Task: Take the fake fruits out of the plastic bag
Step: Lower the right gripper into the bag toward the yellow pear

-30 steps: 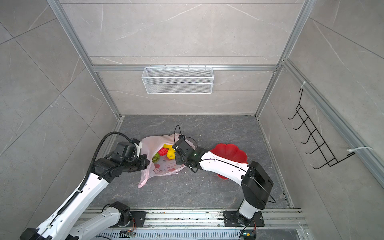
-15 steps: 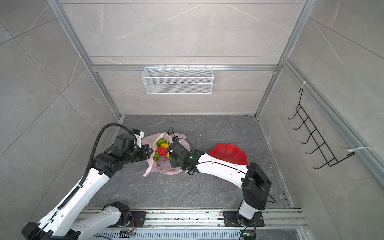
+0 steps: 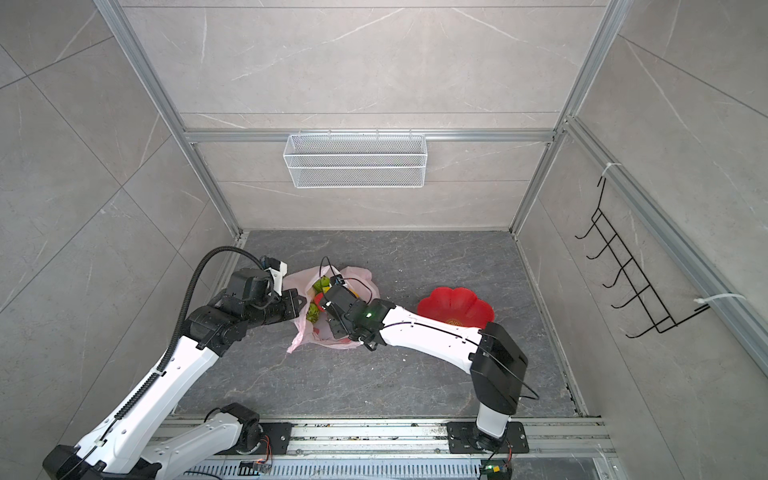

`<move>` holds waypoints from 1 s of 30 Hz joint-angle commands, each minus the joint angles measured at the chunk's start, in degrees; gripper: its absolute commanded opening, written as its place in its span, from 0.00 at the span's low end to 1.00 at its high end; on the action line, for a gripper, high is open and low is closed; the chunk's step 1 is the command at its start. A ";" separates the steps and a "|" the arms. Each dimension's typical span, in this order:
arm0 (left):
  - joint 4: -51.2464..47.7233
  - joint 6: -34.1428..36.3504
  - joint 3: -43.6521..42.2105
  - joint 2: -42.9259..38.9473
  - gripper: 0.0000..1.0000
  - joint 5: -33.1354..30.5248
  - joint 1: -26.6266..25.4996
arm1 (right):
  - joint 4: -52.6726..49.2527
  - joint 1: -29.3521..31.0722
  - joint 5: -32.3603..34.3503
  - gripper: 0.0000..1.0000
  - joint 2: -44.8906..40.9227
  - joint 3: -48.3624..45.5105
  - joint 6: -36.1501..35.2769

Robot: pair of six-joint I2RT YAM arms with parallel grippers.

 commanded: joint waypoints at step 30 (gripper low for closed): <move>-0.48 2.12 -0.51 -2.74 0.00 -0.73 -0.28 | -3.22 -3.82 2.93 0.70 16.81 12.16 17.30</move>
